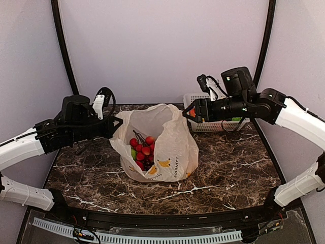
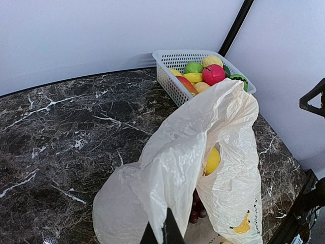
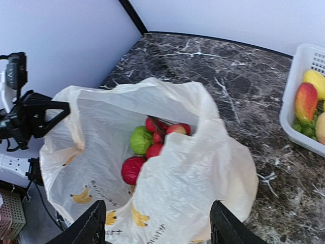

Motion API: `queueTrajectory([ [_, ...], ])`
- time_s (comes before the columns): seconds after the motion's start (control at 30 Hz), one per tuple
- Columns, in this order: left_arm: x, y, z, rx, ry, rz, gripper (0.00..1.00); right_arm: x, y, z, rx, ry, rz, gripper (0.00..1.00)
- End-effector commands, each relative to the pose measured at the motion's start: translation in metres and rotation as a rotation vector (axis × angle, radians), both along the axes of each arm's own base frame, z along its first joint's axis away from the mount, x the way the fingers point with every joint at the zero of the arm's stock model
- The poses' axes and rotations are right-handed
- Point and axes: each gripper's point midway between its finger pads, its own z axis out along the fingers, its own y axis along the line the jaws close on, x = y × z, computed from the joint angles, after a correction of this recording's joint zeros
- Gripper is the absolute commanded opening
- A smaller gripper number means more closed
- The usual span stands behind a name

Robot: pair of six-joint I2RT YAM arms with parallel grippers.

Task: Untie the knot of the plastic bag and take out the fruit
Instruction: Hold the bag handles of the takeout bag, then adjust the bag opening on the takeout bag.

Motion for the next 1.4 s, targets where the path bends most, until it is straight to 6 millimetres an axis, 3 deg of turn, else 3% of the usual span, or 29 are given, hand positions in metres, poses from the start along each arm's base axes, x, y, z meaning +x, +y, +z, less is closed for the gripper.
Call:
queueTrajectory([
  [0.0,-0.001,-0.002,-0.004,-0.025,0.008,-0.004,0.01,-0.019,0.049,0.016,0.067,-0.017,0.103,0.64],
  [0.13,0.0,-0.009,-0.008,-0.038,0.03,-0.017,0.01,-0.023,0.095,0.005,0.03,-0.003,0.156,0.6],
  [0.27,0.001,-0.012,-0.008,-0.05,0.031,-0.023,0.01,-0.021,0.135,-0.024,-0.057,0.013,0.169,0.58],
  [0.37,0.002,-0.013,-0.007,-0.052,0.028,-0.022,0.01,-0.006,0.147,-0.053,-0.149,0.035,0.102,0.58],
  [0.47,0.002,-0.012,-0.007,-0.054,0.025,-0.018,0.01,0.006,0.147,-0.079,-0.228,0.058,0.044,0.67],
  [0.57,0.002,-0.01,-0.007,-0.05,0.023,-0.011,0.01,0.013,0.136,-0.101,-0.323,0.072,-0.017,0.78],
  [0.67,0.002,-0.003,-0.008,-0.03,0.021,0.012,0.01,0.019,0.11,-0.118,-0.447,0.076,-0.1,0.84],
  [0.83,0.001,0.018,-0.004,0.01,-0.006,0.081,0.01,0.012,0.045,-0.132,-0.624,0.097,-0.223,0.92],
  [1.13,-0.003,0.045,-0.021,0.088,0.026,0.155,0.01,-0.016,-0.064,-0.152,-0.674,0.203,-0.365,0.96],
  [1.23,-0.005,0.048,-0.019,0.08,0.018,0.152,0.01,-0.018,-0.073,-0.149,-0.654,0.197,-0.368,0.96],
  [1.37,-0.008,0.034,-0.018,0.058,0.016,0.074,0.01,-0.013,-0.049,-0.13,-0.56,0.162,-0.291,0.95],
])
